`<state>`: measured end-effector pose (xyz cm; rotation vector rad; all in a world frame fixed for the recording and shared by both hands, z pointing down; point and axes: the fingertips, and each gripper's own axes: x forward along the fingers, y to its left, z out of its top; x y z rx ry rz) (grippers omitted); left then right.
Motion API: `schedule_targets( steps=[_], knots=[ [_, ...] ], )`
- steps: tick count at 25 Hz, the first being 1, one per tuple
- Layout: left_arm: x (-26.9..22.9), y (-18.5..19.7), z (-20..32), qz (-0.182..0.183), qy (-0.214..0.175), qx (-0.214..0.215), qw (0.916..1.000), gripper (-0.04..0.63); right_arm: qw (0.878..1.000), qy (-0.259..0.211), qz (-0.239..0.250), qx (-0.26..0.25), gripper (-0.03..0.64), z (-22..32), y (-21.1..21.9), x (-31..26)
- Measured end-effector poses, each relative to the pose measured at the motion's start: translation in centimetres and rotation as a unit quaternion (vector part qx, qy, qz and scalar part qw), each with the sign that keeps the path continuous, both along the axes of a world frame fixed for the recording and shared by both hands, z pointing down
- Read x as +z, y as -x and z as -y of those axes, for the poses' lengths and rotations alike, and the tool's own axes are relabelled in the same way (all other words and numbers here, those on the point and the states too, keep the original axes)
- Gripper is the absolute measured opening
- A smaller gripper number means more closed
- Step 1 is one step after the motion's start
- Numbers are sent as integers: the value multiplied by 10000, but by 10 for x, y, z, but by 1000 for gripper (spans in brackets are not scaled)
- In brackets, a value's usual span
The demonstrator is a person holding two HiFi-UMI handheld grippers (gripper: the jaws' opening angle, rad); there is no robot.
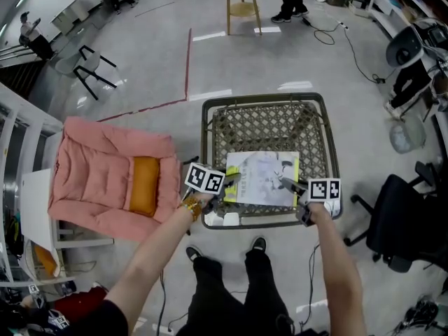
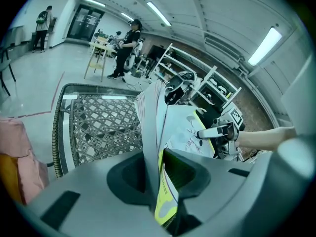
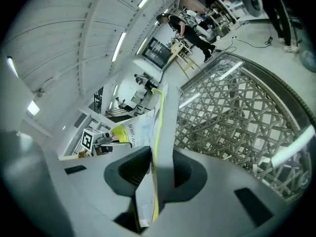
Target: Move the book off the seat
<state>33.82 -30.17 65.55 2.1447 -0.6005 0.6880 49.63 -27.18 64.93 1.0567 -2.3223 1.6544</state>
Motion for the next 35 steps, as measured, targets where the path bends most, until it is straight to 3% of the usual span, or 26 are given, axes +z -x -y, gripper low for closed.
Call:
schedule_targets(
  steps=[35],
  knots=[
    [95,-26,65,409,469,-477,9969,98,9985,487,-245,-72,100,76,-28,95]
  ],
)
